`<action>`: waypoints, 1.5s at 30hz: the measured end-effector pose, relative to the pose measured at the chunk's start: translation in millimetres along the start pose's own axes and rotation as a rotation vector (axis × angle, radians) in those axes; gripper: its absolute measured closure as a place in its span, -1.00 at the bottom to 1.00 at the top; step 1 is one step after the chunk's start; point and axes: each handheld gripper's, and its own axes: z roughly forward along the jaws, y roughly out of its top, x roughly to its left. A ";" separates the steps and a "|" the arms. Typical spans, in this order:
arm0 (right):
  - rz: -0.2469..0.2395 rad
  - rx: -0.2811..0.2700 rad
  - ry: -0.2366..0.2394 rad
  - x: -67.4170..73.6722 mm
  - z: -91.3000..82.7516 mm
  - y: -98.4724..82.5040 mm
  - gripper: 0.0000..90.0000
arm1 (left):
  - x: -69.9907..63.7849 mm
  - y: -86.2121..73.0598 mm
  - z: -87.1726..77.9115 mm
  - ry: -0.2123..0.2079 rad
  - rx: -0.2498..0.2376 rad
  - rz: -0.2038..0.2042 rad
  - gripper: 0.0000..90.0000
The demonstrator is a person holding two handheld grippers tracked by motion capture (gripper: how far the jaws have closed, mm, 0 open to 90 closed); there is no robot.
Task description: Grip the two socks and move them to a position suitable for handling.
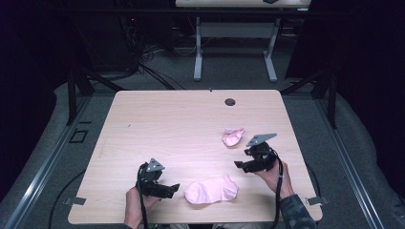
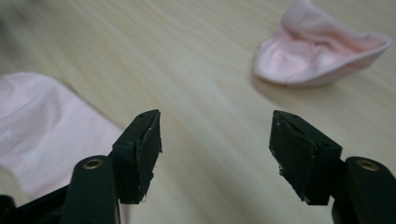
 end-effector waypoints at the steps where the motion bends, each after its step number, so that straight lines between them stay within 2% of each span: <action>1: -0.012 -0.003 -0.008 -7.2 2.8 9.2 -0.33 | 2.7 -2.9 0.5 0.013 -0.005 -0.010 -0.96; 4: -0.061 0.017 -0.052 -20.6 11.5 32.5 -0.39 | 8.8 -9.4 2.4 0.032 -0.025 -0.034 -1.00; 7: -0.101 0.049 -0.087 -34.8 26.2 54.0 -0.44 | 12.2 -11.4 5.0 0.025 -0.022 -0.034 -1.00; 9: -0.111 0.054 -0.080 -43.5 34.6 65.6 -0.44 | 12.2 -13.1 6.2 0.032 -0.041 -0.042 -1.00; 14: -0.152 0.110 -0.111 -56.0 56.4 88.5 -0.32 | 13.3 -17.1 11.9 0.028 -0.031 -0.045 -1.00; 17: -0.169 0.171 -0.095 -62.1 76.0 96.0 -0.19 | 14.1 -19.0 12.2 0.033 -0.040 -0.035 -1.00; 18: -0.176 0.183 -0.103 -62.6 80.1 96.2 -0.11 | 14.7 -20.1 11.8 0.026 -0.050 -0.045 -1.00; 19: -0.180 0.204 -0.105 -64.0 85.7 95.1 0.09 | 15.7 -21.0 11.4 0.025 -0.055 -0.044 -1.00; 21: -0.168 0.251 -0.094 -68.3 92.3 91.9 0.24 | 16.4 -21.9 11.0 0.029 -0.058 -0.043 -1.00; 23: -0.131 0.257 -0.082 -74.1 95.0 87.0 0.50 | 16.8 -22.5 10.8 0.031 -0.062 -0.037 -1.00; 26: -0.077 0.217 -0.051 -80.6 91.1 82.5 0.86 | 16.3 -23.5 10.9 0.036 -0.065 -0.035 -1.00; 27: -0.064 0.200 -0.044 -81.4 89.5 81.4 0.88 | 16.2 -23.5 10.9 0.039 -0.065 -0.034 -1.00; 30: -0.045 0.197 -0.035 -83.2 83.1 80.1 0.91 | 15.7 -23.9 11.3 0.042 -0.069 -0.036 -1.00; 35: 0.024 0.110 -0.013 -79.3 66.2 80.4 0.91 | 16.6 -24.2 10.9 0.041 -0.070 -0.033 -1.00; 37: 0.038 0.080 -0.006 -74.3 56.5 82.5 0.91 | 17.7 -24.7 10.0 0.041 -0.068 -0.036 -1.00; 40: 0.068 0.036 0.030 -63.4 41.4 85.4 0.91 | 19.7 -25.1 8.8 0.036 -0.067 -0.044 -1.00; 43: 0.076 -0.017 0.061 -46.0 26.5 89.2 0.91 | 21.6 -25.0 7.4 0.034 -0.063 -0.056 -1.00; 45: 0.074 -0.056 0.082 -28.9 16.9 92.7 0.90 | 22.1 -24.6 7.2 0.038 -0.069 -0.061 -1.00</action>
